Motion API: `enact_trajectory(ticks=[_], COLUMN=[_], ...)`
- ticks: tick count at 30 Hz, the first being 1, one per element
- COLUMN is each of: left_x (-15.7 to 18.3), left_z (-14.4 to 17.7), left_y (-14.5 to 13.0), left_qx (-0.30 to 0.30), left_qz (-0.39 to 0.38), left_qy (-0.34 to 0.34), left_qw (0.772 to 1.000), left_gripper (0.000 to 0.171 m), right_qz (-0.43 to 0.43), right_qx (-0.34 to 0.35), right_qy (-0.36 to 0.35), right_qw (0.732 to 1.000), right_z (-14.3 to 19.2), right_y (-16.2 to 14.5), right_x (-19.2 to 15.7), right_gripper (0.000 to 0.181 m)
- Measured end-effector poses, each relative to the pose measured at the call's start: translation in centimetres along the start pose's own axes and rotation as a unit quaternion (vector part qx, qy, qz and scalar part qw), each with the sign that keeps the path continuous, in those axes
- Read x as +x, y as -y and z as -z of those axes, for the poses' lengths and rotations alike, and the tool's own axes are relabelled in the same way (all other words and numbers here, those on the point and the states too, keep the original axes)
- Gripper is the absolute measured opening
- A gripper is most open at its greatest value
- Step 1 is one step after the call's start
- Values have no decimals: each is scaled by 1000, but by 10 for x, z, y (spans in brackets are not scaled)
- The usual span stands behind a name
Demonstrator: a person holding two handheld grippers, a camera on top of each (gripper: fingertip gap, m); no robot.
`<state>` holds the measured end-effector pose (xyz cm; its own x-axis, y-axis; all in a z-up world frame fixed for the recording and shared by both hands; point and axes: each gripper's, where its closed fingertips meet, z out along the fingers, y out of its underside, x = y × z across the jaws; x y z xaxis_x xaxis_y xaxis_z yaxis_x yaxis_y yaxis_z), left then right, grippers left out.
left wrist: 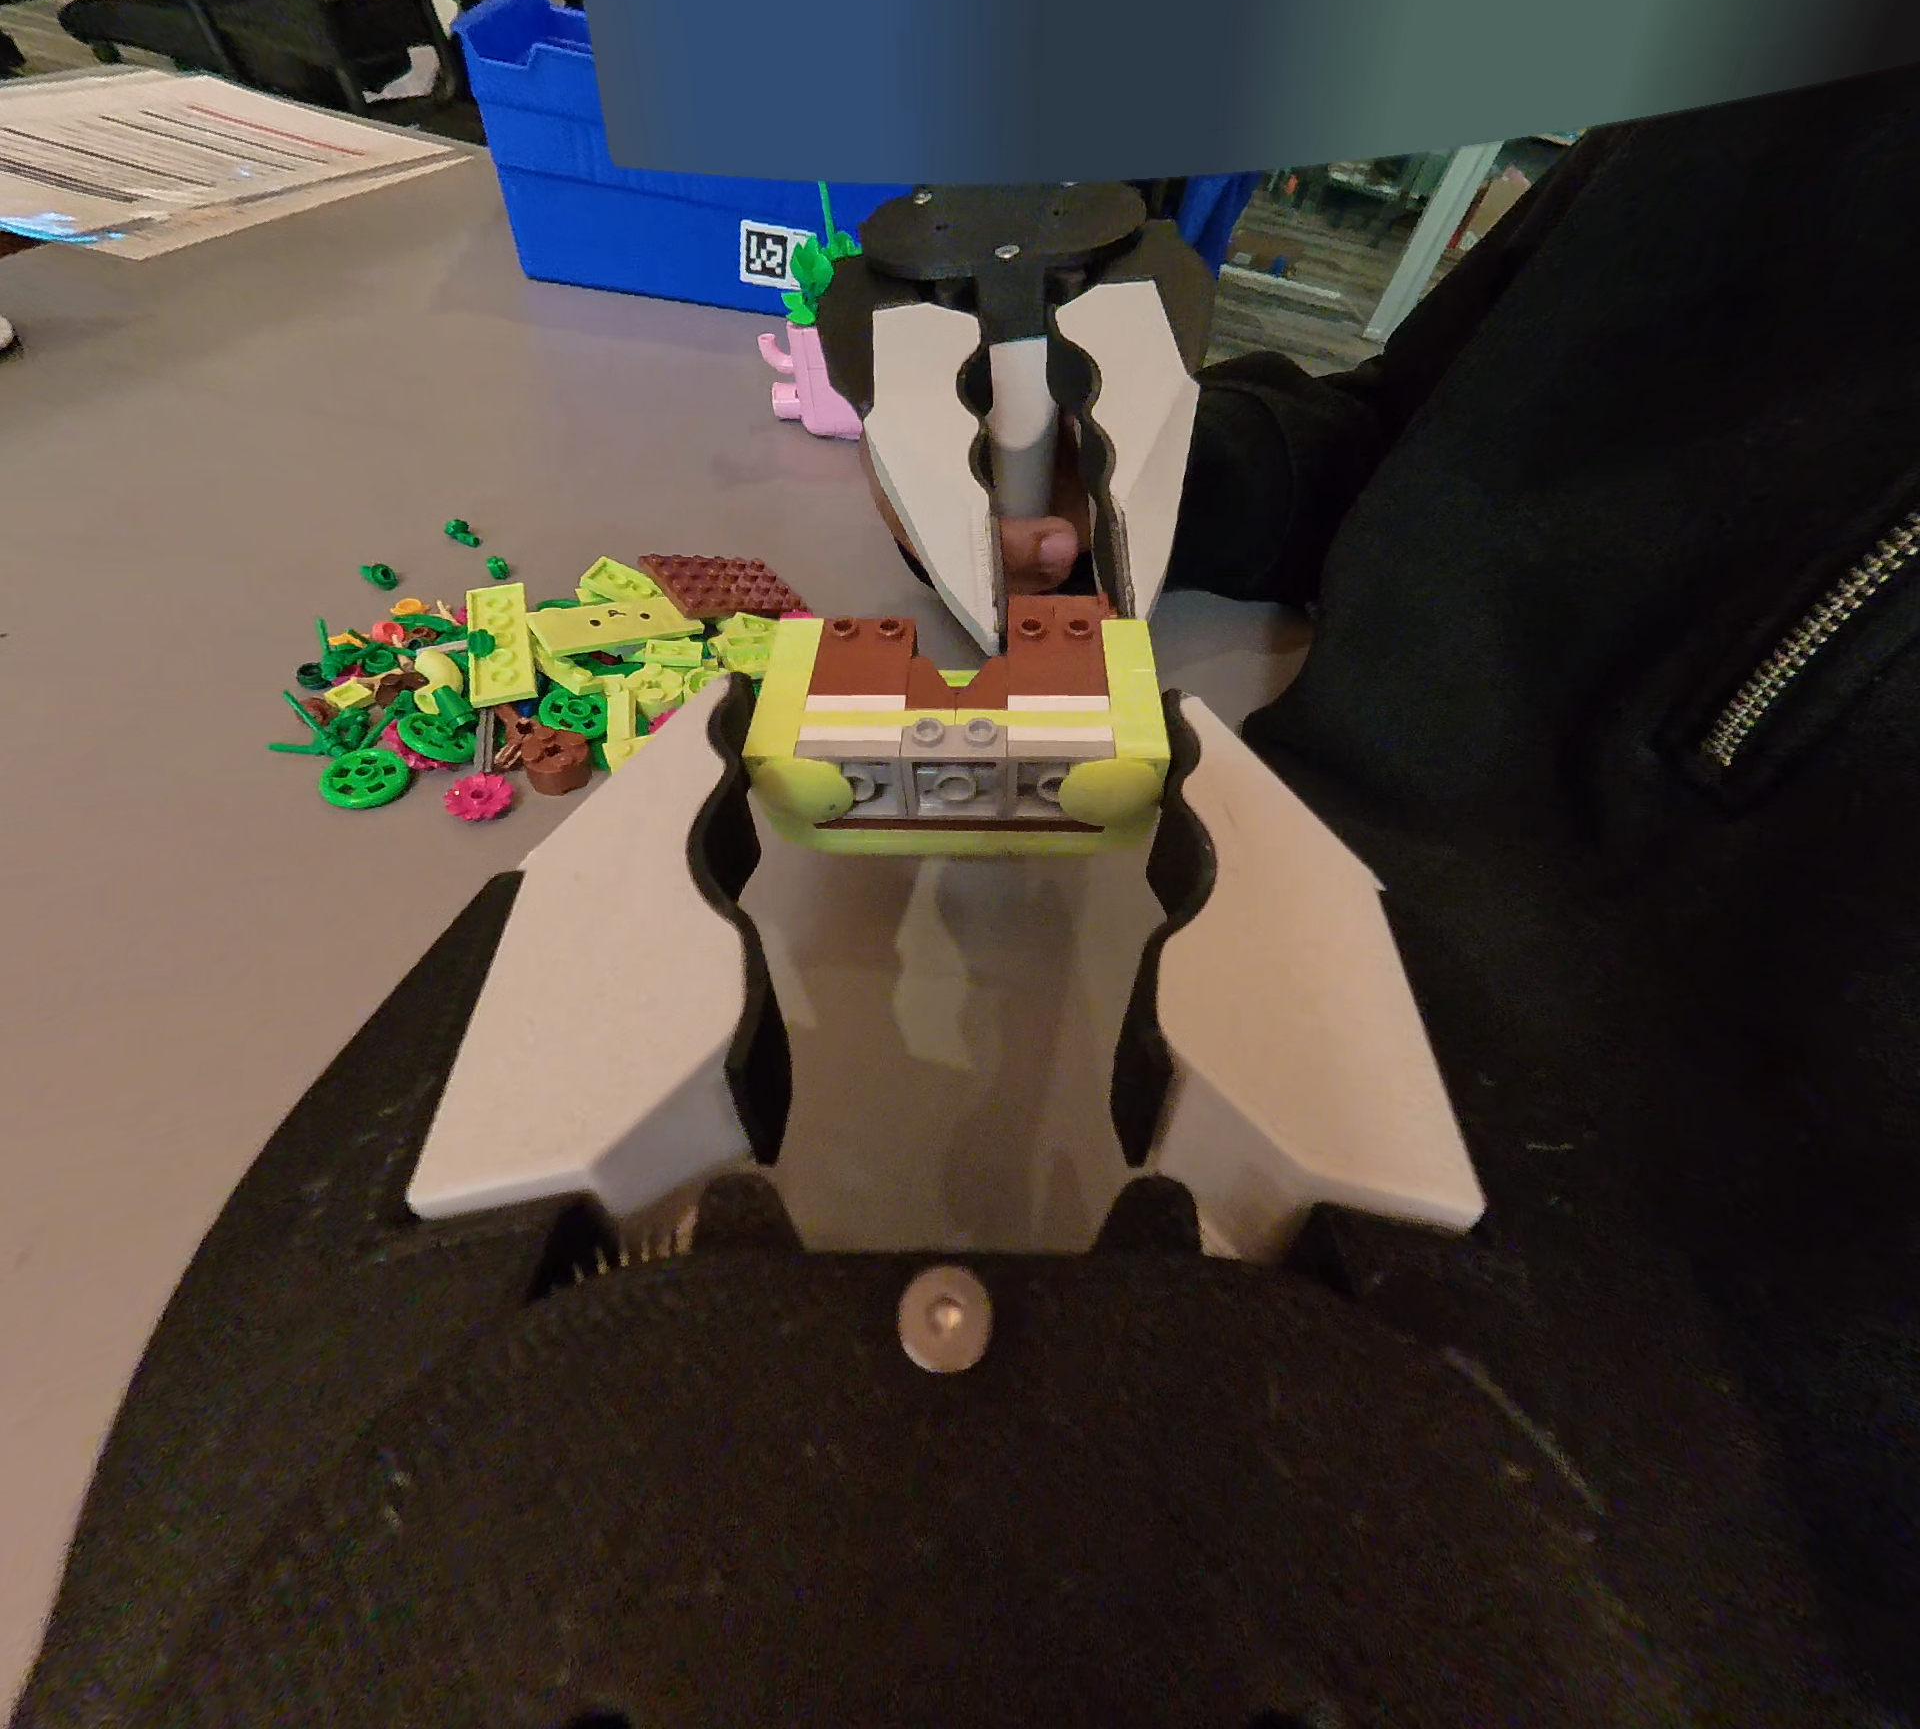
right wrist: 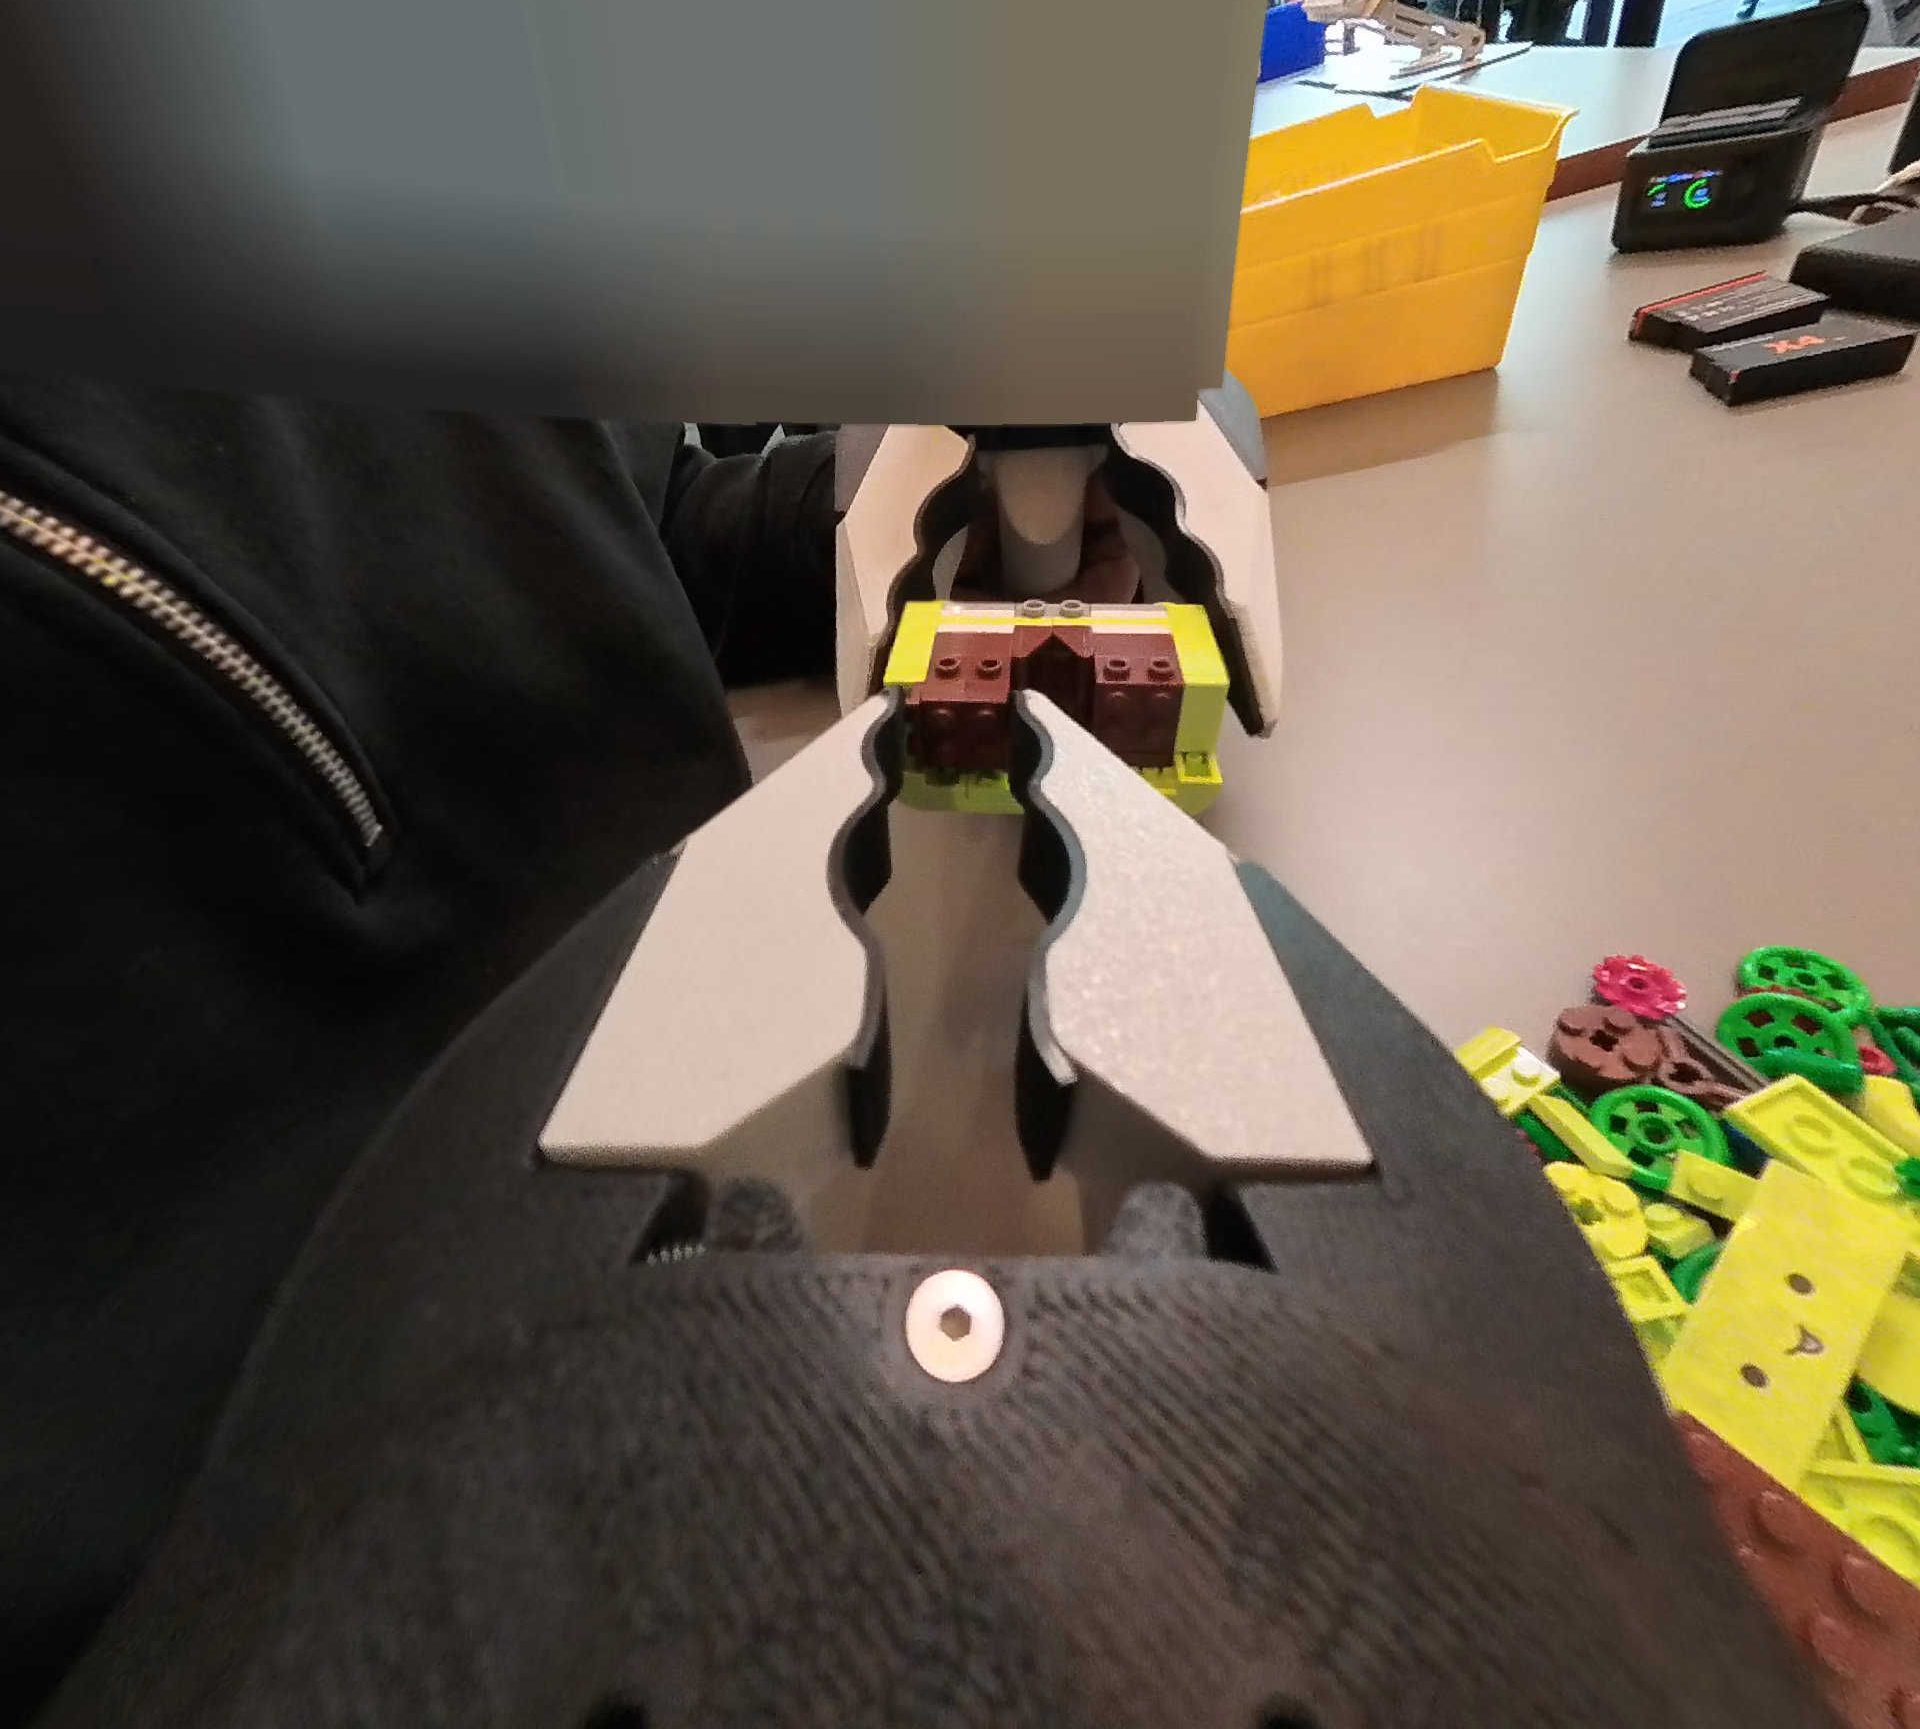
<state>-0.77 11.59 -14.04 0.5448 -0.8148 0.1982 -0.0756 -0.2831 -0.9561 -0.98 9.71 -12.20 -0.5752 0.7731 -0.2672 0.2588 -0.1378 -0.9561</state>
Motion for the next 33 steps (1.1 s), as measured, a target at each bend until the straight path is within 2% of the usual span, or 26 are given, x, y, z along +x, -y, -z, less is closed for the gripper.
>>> enact_trajectory(ticks=[5,10,12,14,16,18,21,23,25,28,30,33], left_x=[3,13,5,-5,-11,-25,-47,-59,-70,-68,-66,-64], left_z=[-1,-2,8,17,14,12,23,31,37,35,33,31], left_y=[4,1,0,2,-2,-16,-25,-34,-51,-59,-61,-48], left_qx=[-2,-6,4,13,-2,-49,-81,-104,-160,-189,-198,-162], left_qz=[14,44,56,63,51,26,20,46,36,14,6,-13], left_qy=[-3,-46,-39,-24,2,56,121,145,182,188,184,187], left_qw=[1000,998,998,998,999,997,989,983,970,964,963,969], left_gripper=[75,75,75,75,75,74,75,74,74,75,75,96], right_qz=[-18,-51,-87,-74,-61,-43,-21,-25,-22,-5,10,-10], right_qx=[3,-5,42,28,16,-11,-56,-88,-128,-196,-199,-141], right_qy=[12,57,87,33,8,-22,-64,-82,-95,-125,-135,-127], right_qw=[1000,997,992,996,998,999,996,992,987,973,971,982], right_z=[4,4,18,28,27,23,17,14,10,7,4,4], right_y=[3,-2,12,6,3,-5,-21,-32,-45,-65,-64,-45], right_x=[-3,-12,-13,5,10,16,26,32,35,39,39,37], right_gripper=[17,18,17,17,17,17,17,17,18,18,18,18])
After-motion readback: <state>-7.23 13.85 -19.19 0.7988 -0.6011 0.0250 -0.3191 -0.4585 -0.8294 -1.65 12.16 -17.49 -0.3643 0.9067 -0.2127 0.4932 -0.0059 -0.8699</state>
